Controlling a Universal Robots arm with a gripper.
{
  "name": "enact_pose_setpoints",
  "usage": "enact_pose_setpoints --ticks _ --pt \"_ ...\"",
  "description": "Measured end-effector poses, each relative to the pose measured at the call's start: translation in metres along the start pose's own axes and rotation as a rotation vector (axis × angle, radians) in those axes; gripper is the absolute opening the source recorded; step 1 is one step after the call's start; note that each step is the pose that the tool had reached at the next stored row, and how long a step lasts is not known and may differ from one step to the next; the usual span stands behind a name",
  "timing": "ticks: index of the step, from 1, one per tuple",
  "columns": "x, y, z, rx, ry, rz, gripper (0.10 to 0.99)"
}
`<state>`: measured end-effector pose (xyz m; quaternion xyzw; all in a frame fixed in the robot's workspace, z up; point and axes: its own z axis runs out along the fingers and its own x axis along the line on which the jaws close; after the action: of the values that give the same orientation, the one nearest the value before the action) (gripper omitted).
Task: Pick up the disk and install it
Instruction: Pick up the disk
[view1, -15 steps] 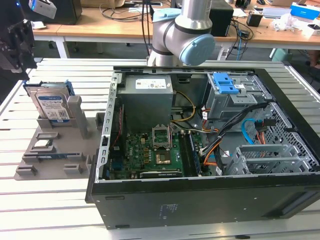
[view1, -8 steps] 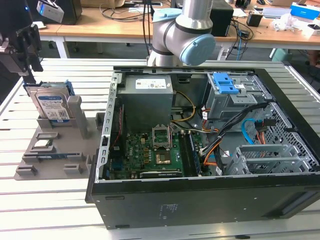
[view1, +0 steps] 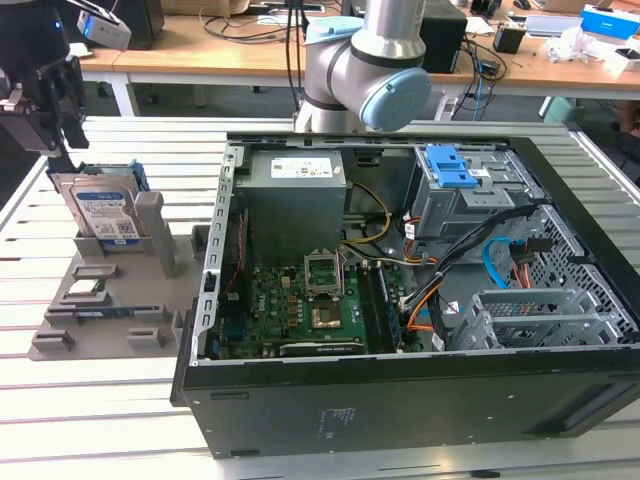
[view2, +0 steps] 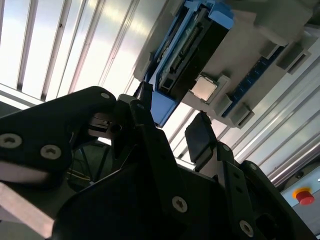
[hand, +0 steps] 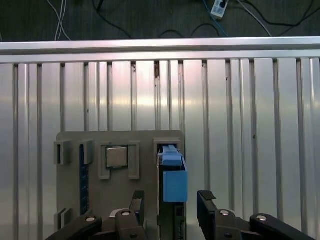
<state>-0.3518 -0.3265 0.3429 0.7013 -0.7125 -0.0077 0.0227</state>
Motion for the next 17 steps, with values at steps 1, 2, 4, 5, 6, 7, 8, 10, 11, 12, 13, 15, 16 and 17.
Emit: enact_pose_setpoints --ticks 1,2,4,5,6,7,8,10,11,12,13,15,16,17 --pt "0.0 -0.0001 0.0008 0.0 0.0004 0.0 0.541" --pt "0.0 -0.0002 0.0021 0.0 0.0007 0.0 0.541" --pt "-0.0001 -0.0003 0.0042 0.0 0.0014 0.0 0.541" --pt "-0.0002 -0.0004 0.0049 0.0 0.0015 0.0 0.541" --pt "-0.0002 -0.0004 0.0055 0.0 0.0015 0.0 0.541" --pt "-0.0002 -0.0005 0.0061 0.0 0.0016 0.0 0.541" --pt "-0.0002 -0.0006 0.0069 0.0 0.0017 0.0 0.541" --pt "-0.0002 -0.0009 0.0083 0.0 0.0021 0.0 0.541" --pt "-0.0003 -0.0009 0.0089 0.0 0.0022 0.0 0.541" --pt "-0.0003 -0.001 0.0094 0.0 0.0022 0.0 0.541" --pt "-0.0003 -0.0011 0.01 0.0 0.0023 0.0 0.541" --pt "-0.0003 -0.0013 0.0115 0.0 0.0027 0.0 0.541" --pt "-0.0003 -0.0015 0.0123 0.0 0.0029 0.0 0.541" --pt "-0.0003 -0.0015 0.013 0.0 0.003 0.0 0.541"
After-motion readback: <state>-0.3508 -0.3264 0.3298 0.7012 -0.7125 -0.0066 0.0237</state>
